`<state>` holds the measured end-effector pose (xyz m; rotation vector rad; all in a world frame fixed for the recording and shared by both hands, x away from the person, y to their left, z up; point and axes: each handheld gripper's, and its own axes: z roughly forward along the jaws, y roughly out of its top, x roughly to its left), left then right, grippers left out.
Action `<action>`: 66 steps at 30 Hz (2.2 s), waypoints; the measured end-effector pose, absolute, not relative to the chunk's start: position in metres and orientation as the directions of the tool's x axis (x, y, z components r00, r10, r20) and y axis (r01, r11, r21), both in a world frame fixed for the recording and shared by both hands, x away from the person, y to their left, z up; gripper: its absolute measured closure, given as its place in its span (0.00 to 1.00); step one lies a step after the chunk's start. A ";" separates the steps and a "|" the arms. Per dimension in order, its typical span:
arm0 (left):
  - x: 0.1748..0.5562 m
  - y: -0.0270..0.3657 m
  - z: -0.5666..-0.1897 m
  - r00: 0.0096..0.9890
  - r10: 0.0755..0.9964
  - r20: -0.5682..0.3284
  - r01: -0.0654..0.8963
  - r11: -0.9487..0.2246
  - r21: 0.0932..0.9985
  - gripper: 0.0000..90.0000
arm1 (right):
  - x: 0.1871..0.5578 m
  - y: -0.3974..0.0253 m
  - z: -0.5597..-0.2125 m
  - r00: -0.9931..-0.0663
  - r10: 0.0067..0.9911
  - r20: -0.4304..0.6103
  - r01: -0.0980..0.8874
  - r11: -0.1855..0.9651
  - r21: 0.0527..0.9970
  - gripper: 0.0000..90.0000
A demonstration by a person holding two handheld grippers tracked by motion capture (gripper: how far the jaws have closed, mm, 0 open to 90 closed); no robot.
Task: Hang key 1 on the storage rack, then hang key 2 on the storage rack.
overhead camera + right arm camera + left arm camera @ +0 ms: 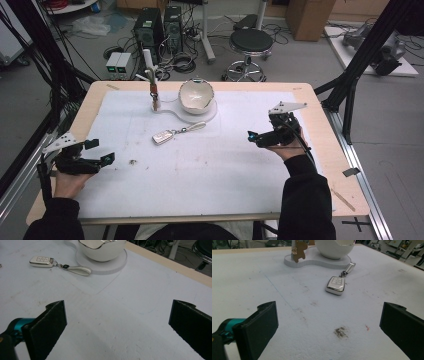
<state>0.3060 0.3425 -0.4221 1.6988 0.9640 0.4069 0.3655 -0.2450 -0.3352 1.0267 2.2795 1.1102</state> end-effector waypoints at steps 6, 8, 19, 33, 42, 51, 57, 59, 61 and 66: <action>0.306 0.341 -0.422 0.612 0.768 -0.186 0.395 -0.093 0.914 0.03 | 0.357 -0.257 -0.346 -0.635 0.772 -0.024 0.444 0.390 0.806 0.01; 0.306 0.341 -0.422 0.612 0.769 -0.187 0.395 -0.092 0.914 0.03 | 0.354 -0.262 -0.350 -0.630 0.776 -0.013 0.449 0.378 0.810 0.01; 0.307 0.341 -0.423 0.611 0.768 -0.191 0.396 -0.088 0.914 0.03 | 0.344 -0.279 -0.370 -0.600 0.800 -0.004 0.467 0.353 0.811 0.01; 0.307 0.341 -0.423 0.610 0.769 -0.190 0.400 -0.092 0.912 0.03 | 0.330 -0.296 -0.393 -0.538 0.842 -0.023 0.460 0.317 0.829 0.01; 0.307 0.340 -0.423 0.612 0.767 -0.191 0.404 -0.096 0.910 0.03 | 0.322 -0.302 -0.403 -0.517 0.856 -0.025 0.461 0.303 0.834 0.01; 0.310 0.335 -0.424 0.615 0.763 -0.200 0.419 -0.102 0.902 0.03 | 0.313 -0.301 -0.418 -0.496 0.868 -0.027 0.464 0.291 0.837 0.01; 0.315 0.327 -0.420 0.626 0.755 -0.195 0.421 -0.117 0.900 0.03 | 0.308 -0.301 -0.415 -0.485 0.874 -0.043 0.429 0.281 0.858 0.01; 0.316 0.325 -0.418 0.632 0.752 -0.186 0.419 -0.129 0.899 0.03 | 0.307 -0.301 -0.414 -0.479 0.876 -0.050 0.421 0.280 0.863 0.01; 0.318 0.322 -0.415 0.634 0.751 -0.184 0.423 -0.138 0.895 0.03 | 0.307 -0.301 -0.414 -0.476 0.878 -0.046 0.416 0.271 0.868 0.01; 0.329 0.313 -0.414 0.624 0.758 -0.189 0.446 -0.148 0.883 0.03 | 0.307 -0.301 -0.416 -0.479 0.877 -0.045 0.419 0.273 0.866 0.01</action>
